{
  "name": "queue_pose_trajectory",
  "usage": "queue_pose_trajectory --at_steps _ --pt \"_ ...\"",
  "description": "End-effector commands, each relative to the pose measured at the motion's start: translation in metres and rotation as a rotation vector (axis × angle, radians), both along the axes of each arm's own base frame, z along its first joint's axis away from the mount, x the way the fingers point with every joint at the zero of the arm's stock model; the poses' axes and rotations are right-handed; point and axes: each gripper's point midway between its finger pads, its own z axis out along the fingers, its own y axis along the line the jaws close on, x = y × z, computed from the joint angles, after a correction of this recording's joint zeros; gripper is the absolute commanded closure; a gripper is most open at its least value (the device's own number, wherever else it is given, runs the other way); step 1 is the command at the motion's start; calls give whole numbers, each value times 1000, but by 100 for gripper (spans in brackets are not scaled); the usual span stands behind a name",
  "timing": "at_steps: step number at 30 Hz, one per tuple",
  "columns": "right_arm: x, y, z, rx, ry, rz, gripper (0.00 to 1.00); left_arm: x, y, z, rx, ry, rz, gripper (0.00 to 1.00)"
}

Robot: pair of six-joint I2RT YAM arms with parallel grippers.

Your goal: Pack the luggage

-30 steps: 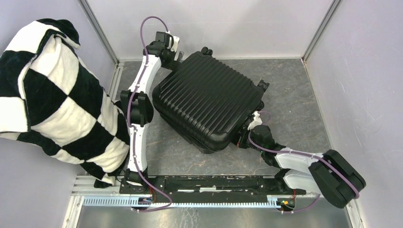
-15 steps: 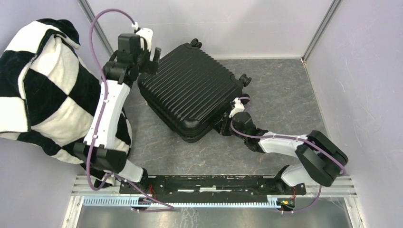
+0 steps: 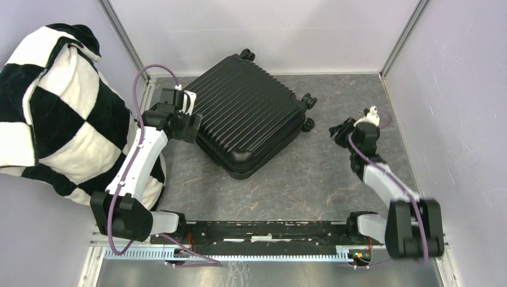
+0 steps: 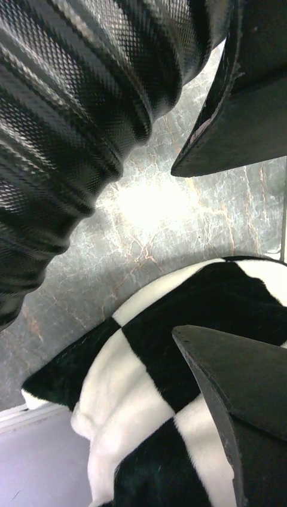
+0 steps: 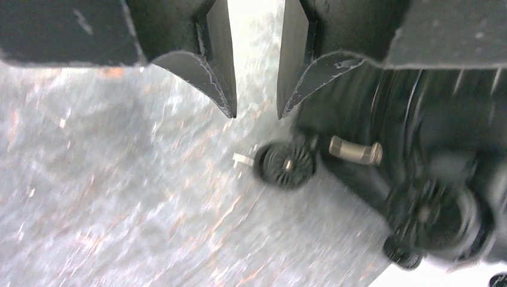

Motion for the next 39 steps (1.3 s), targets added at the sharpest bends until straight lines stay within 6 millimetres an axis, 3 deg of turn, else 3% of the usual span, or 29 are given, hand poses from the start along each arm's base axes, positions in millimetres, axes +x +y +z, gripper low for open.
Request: queue_pose_trajectory --at_steps 1,4,5,9,12,15,18,19,22,25,28,31,35,39 --pt "53 -8 8 62 28 0 63 -4 -5 -13 -48 -18 37 0" --pt "97 -3 13 104 6 0 61 0 5 -25 -11 -22 88 0" --pt "111 0 5 114 39 9 61 2 6 -27 -11 -23 102 0" --pt "171 18 23 163 2 99 58 3 6 -37 -36 0 124 0" --pt "200 30 28 171 -16 152 58 4 12 -49 -42 16 157 0" --pt "214 45 23 173 -15 193 60 10 24 -67 -30 30 211 0" --pt "211 65 20 264 -63 254 64 28 24 -88 -32 43 220 0" --pt "209 73 28 306 -124 288 66 37 21 -89 -43 36 211 0" --pt "184 89 41 424 -228 374 71 68 9 -104 -50 85 157 0" --pt "150 91 50 406 -313 405 74 100 2 -99 -24 81 113 0" --pt "122 90 50 339 -341 422 75 118 -8 -86 -57 62 88 0" --pt "107 86 40 287 -304 405 75 118 -13 -76 -84 50 69 0" --pt "91 67 13 171 -237 323 71 106 -8 -69 -92 44 75 0" --pt "85 24 -22 42 -110 172 62 96 5 -57 -163 26 111 0"
